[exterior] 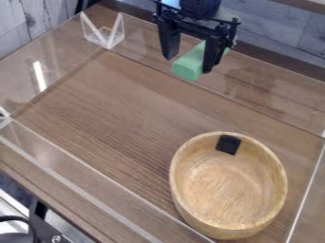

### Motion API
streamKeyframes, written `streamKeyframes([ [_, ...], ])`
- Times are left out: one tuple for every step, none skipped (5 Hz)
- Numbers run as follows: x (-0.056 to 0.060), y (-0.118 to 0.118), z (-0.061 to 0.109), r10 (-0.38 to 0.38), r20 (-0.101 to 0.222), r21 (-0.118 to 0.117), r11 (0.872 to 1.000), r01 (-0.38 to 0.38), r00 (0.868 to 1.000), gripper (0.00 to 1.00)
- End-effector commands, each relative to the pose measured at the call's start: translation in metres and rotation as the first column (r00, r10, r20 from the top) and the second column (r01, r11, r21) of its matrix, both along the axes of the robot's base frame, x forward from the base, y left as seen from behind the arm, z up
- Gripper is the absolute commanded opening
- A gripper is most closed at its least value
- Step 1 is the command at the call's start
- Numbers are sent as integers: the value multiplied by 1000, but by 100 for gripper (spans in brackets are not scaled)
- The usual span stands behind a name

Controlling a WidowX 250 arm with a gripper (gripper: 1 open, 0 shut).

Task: Put green stick into wooden bowl

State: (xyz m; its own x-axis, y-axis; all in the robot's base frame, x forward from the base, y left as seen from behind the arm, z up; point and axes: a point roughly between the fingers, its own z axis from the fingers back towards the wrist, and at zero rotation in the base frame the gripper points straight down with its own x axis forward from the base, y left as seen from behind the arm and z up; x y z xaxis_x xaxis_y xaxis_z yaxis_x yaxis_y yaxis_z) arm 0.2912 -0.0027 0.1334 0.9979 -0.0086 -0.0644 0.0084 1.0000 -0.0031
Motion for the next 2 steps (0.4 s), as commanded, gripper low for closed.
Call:
streamKeyframes([
  [-14,-11,-12,-41,-55,-14,999,41,998,0],
  [-35,-33,-27,-122,-92,-39,992,119,988,0],
])
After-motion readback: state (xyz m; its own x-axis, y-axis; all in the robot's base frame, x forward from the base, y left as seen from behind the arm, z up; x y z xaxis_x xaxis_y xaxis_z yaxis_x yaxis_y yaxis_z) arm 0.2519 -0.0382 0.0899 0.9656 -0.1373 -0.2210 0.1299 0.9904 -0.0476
